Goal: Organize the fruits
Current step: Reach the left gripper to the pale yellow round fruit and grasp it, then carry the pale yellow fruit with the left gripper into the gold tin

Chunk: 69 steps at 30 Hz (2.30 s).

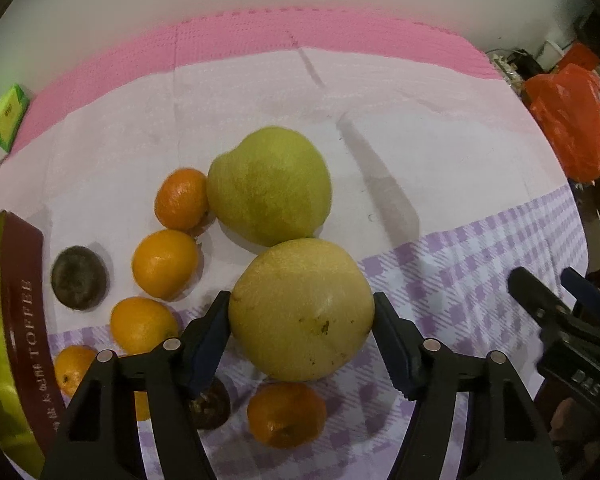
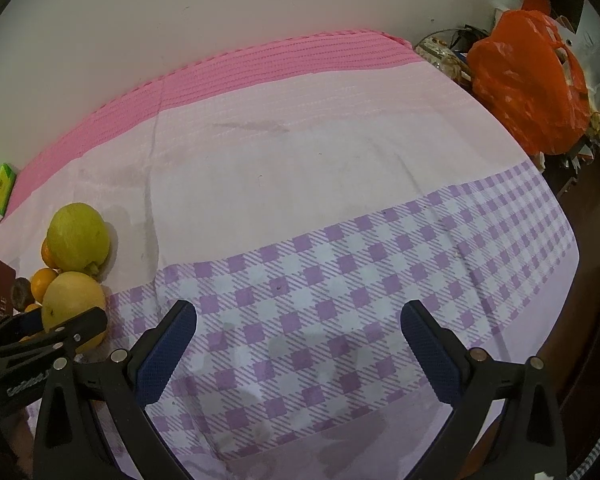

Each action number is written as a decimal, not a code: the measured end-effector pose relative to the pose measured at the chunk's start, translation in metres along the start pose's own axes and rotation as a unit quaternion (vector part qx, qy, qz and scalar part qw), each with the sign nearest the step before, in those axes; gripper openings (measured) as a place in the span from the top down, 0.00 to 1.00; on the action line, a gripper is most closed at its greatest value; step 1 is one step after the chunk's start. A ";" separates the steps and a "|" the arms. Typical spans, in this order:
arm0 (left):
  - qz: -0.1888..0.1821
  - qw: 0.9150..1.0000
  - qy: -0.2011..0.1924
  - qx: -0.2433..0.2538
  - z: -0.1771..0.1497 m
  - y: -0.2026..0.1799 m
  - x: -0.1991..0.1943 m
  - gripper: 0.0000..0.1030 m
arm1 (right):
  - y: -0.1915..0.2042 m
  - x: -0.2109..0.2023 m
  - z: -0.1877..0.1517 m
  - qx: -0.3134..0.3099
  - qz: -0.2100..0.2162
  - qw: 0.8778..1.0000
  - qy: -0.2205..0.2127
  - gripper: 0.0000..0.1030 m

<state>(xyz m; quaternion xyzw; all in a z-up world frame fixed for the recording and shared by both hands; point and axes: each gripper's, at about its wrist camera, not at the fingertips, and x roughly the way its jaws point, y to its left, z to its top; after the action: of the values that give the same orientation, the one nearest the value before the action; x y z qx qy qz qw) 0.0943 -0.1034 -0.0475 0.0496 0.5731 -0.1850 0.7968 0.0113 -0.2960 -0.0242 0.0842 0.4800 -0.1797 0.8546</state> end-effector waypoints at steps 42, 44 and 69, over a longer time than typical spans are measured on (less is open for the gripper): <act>0.137 0.967 -0.041 -0.213 -0.108 0.272 -0.103 0.33 | 0.120 -0.030 -0.061 -0.261 0.130 0.956 -0.041 0.02; 0.137 0.966 -0.037 -0.215 -0.111 0.272 -0.102 0.33 | 0.126 -0.030 -0.065 -0.270 0.134 0.953 -0.039 0.02; 0.144 0.968 0.003 -0.204 -0.128 0.289 -0.075 0.33 | 0.174 -0.014 -0.076 -0.313 0.160 0.936 0.003 0.15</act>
<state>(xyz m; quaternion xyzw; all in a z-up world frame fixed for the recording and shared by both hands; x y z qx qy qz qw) 0.0609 0.2195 -0.0591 -0.0315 0.5875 0.0526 0.8069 0.0121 -0.1081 -0.0575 -0.1116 0.4947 0.1186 0.8537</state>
